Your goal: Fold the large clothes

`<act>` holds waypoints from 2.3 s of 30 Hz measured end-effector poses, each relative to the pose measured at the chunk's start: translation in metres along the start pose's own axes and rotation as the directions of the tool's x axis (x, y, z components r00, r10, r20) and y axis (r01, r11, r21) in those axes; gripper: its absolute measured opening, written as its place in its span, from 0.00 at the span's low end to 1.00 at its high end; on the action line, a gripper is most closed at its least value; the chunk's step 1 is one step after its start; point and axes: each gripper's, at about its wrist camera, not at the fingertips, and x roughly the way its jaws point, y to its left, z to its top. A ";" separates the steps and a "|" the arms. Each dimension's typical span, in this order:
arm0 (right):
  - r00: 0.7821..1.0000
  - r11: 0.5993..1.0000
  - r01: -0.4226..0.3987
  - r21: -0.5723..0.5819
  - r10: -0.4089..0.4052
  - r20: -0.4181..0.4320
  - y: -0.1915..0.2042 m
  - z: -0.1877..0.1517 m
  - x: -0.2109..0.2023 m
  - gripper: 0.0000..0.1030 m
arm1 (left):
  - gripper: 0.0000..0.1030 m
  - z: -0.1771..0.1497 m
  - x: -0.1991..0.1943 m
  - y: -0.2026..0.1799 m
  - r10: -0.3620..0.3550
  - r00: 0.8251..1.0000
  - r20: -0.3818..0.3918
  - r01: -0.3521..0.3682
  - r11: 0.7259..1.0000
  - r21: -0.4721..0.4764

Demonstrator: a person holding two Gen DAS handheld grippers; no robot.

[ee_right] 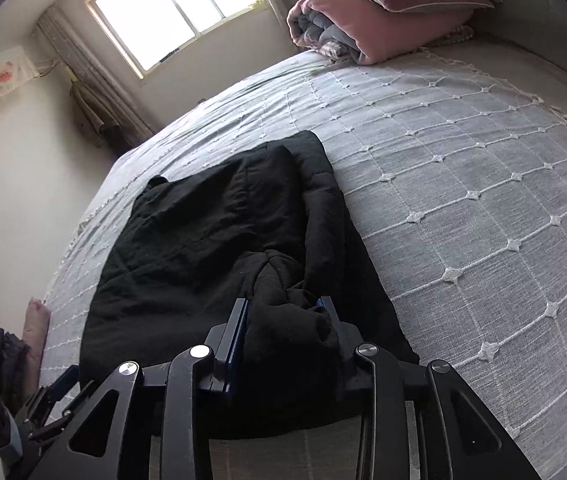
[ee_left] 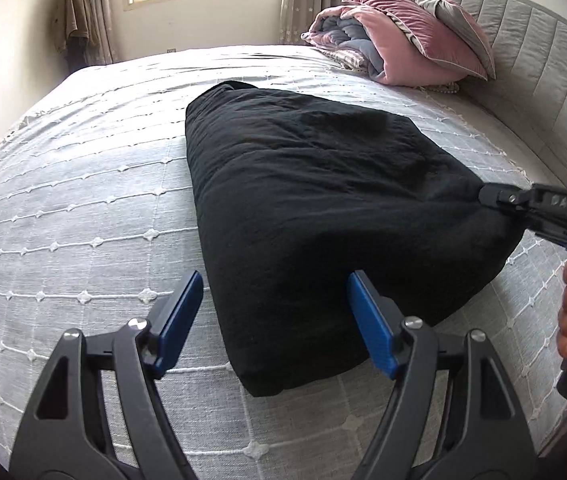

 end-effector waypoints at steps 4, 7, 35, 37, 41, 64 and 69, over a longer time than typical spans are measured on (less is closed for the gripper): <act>0.995 0.996 -0.053 -0.075 0.059 0.080 0.018 0.002 -0.027 0.30 | 0.73 -0.003 0.005 0.005 -0.042 0.999 -0.014 0.041 0.998 -0.040; 0.993 0.993 -0.060 -0.098 0.069 0.093 0.020 0.002 -0.026 0.29 | 0.73 -0.004 0.006 0.007 -0.059 0.998 -0.025 0.058 0.996 -0.061; 0.988 0.996 0.080 -0.036 -0.074 0.137 0.004 -0.006 -0.039 0.63 | 0.78 0.004 0.010 0.058 -0.160 0.987 -0.026 0.146 0.944 -0.296; 0.985 0.987 0.067 -0.144 -0.043 0.166 0.030 -0.012 -0.043 0.55 | 0.71 0.005 0.007 0.052 -0.141 0.990 -0.010 0.133 0.955 -0.267; 0.995 0.957 0.060 -0.286 -0.034 0.095 0.066 -0.026 -0.025 0.36 | 0.56 0.004 0.006 0.043 -0.139 0.990 0.008 0.137 0.965 -0.223; 0.994 0.965 0.106 -0.241 -0.108 0.007 0.044 -0.028 0.008 0.25 | 0.59 0.068 0.047 0.052 -0.142 0.988 -0.067 0.134 0.984 -0.115; 0.994 0.971 0.095 -0.221 -0.105 -0.036 0.040 -0.024 0.017 0.25 | 0.60 0.117 0.110 0.049 -0.117 0.984 -0.132 0.101 0.988 -0.118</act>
